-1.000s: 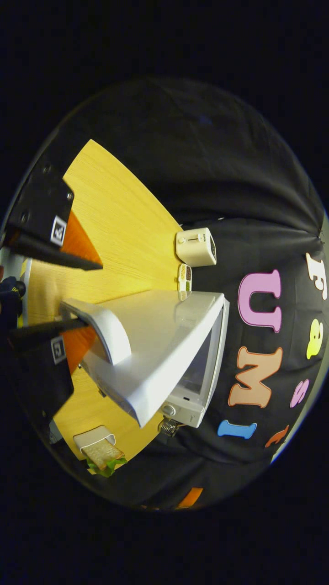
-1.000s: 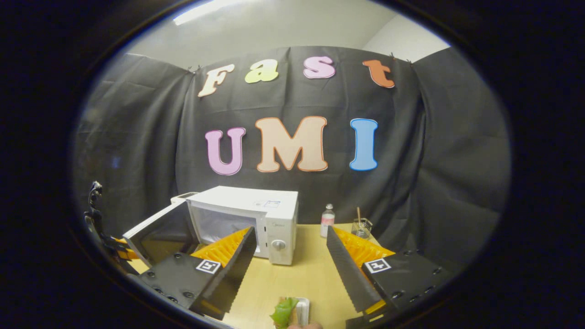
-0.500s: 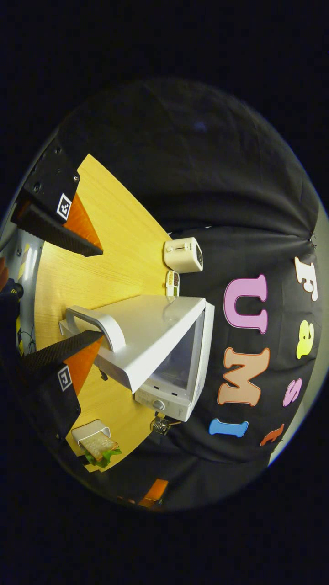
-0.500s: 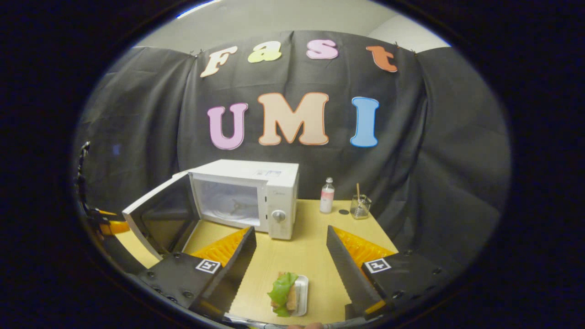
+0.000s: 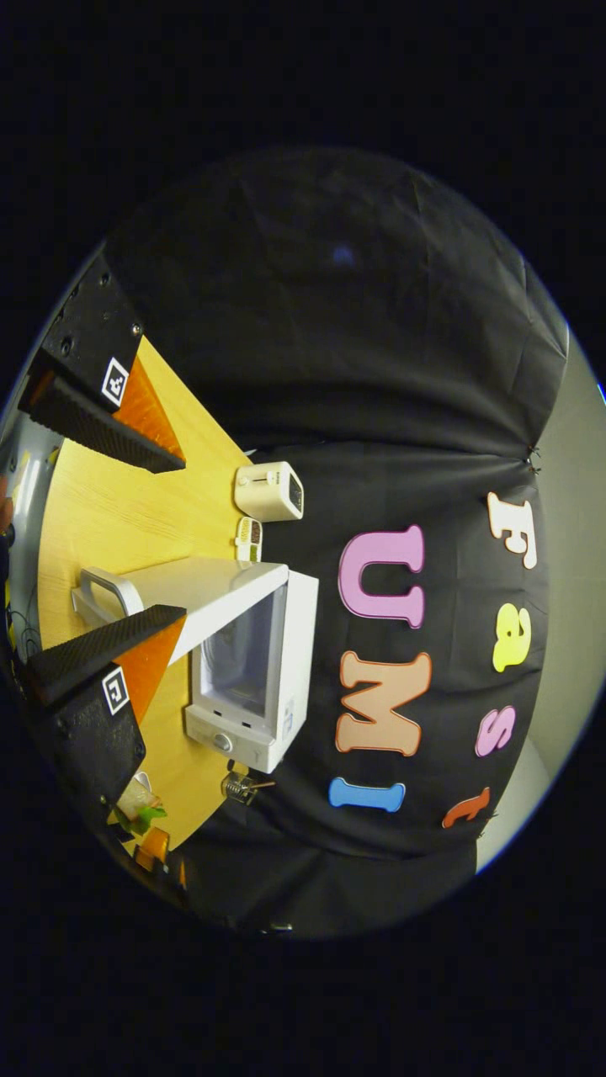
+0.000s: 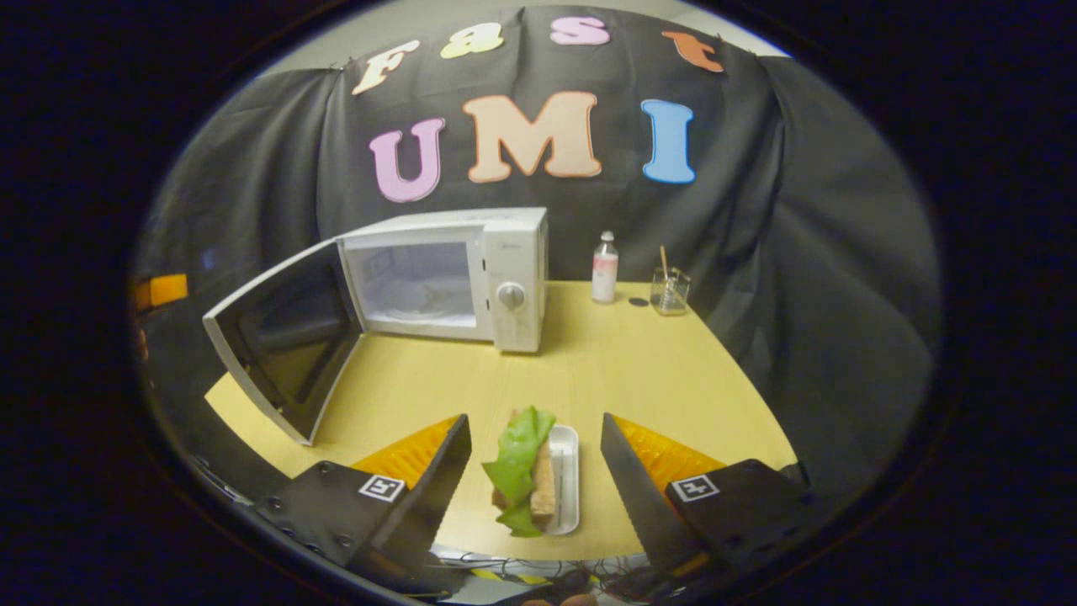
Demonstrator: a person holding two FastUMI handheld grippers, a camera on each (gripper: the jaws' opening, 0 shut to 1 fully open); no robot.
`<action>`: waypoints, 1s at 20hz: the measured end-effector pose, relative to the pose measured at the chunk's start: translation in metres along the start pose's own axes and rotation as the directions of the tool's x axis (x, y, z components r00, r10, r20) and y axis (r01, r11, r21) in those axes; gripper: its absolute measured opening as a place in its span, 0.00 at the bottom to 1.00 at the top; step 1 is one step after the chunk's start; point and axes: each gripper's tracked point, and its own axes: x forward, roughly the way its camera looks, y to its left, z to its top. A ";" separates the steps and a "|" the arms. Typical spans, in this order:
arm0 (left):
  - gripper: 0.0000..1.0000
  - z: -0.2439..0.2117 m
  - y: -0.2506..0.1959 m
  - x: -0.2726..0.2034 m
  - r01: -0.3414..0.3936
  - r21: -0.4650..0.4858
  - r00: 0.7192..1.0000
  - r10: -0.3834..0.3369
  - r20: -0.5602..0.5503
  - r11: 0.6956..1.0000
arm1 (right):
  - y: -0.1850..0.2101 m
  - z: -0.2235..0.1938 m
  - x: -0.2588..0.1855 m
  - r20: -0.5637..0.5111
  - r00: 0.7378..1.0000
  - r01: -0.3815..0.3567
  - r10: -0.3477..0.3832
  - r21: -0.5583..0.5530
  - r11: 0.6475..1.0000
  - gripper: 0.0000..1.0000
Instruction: Open the microwave oven with the left hand, put the food in, and close the microwave oven.
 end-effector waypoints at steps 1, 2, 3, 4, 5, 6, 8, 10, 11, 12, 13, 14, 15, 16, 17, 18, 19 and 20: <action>0.96 0.008 0.001 0.000 -0.013 0.015 1.000 0.012 0.023 1.000 | -0.004 -0.011 0.002 -0.027 1.000 0.005 -0.005 0.000 1.000 0.98; 0.96 0.014 0.001 0.001 -0.015 0.030 0.999 0.014 0.039 0.999 | -0.005 -0.020 0.005 -0.051 0.999 0.000 0.000 0.002 1.000 0.98; 0.96 0.021 -0.003 0.001 -0.014 0.038 0.998 0.012 0.058 0.999 | -0.003 -0.028 0.006 -0.071 0.997 -0.008 0.008 0.001 1.000 0.98; 0.96 0.024 -0.007 0.002 -0.007 0.037 0.998 0.004 0.068 0.999 | -0.002 -0.036 0.008 -0.092 0.996 -0.017 0.018 0.010 1.000 0.98; 0.96 0.026 -0.011 0.004 -0.003 0.031 0.998 0.001 0.070 1.000 | -0.001 -0.043 0.010 -0.110 0.994 -0.021 0.022 0.017 1.000 0.98; 0.96 0.025 -0.013 0.004 -0.001 0.024 0.997 -0.001 0.071 1.000 | -0.001 -0.048 0.013 -0.123 0.992 -0.017 0.019 0.018 1.000 0.98; 0.96 0.027 -0.015 0.005 0.003 0.012 0.997 -0.004 0.079 1.000 | 0.000 -0.059 0.019 -0.156 0.988 -0.019 0.021 0.015 1.000 0.98; 0.94 0.030 -0.015 0.006 0.004 0.009 0.996 -0.004 0.085 1.000 | -0.002 -0.067 0.020 -0.181 0.983 -0.014 0.018 0.022 1.000 0.88; 0.96 0.031 -0.014 0.007 0.003 0.008 0.996 -0.004 0.087 1.000 | -0.001 -0.070 0.021 -0.189 0.982 -0.016 0.021 0.027 0.999 0.84; 0.96 0.034 -0.013 0.007 0.003 0.006 0.996 -0.003 0.094 1.000 | -0.005 -0.070 0.016 -0.197 0.980 0.001 0.003 0.021 1.000 0.74; 0.94 0.037 -0.013 0.007 0.004 0.002 0.995 -0.004 0.099 1.000 | -0.008 -0.072 0.021 -0.196 0.981 0.013 -0.008 0.024 1.000 0.63; 0.96 0.038 -0.013 0.009 0.003 -0.001 0.995 -0.003 0.105 1.000 | -0.007 -0.076 0.026 -0.206 0.978 0.006 0.002 0.040 0.999 0.51; 0.96 0.039 -0.013 0.010 0.003 -0.003 0.994 -0.002 0.107 1.000 | -0.004 -0.077 0.023 -0.225 0.974 0.004 0.008 0.052 0.999 0.46; 0.96 0.039 -0.014 0.010 0.007 -0.007 0.994 -0.006 0.109 1.000 | -0.003 -0.079 0.021 -0.242 0.970 0.001 0.014 0.059 0.998 0.46; 0.96 0.039 -0.016 0.012 0.016 -0.013 0.994 -0.015 0.108 1.000 | -0.002 -0.079 0.018 -0.256 0.966 -0.007 0.022 0.062 0.998 0.46; 0.96 0.037 -0.017 0.014 0.022 -0.022 0.995 -0.020 0.102 1.000 | -0.002 -0.077 0.018 -0.251 0.968 -0.007 0.024 0.069 0.998 0.36; 0.96 0.037 -0.018 0.015 0.024 -0.030 0.995 -0.021 0.101 0.999 | 0.000 -0.080 0.016 -0.274 0.961 -0.011 0.031 0.075 0.997 0.36; 0.94 0.037 -0.019 0.016 0.027 -0.037 0.994 -0.023 0.103 0.999 | -0.001 -0.078 0.016 -0.282 0.959 -0.007 0.028 0.077 0.997 0.29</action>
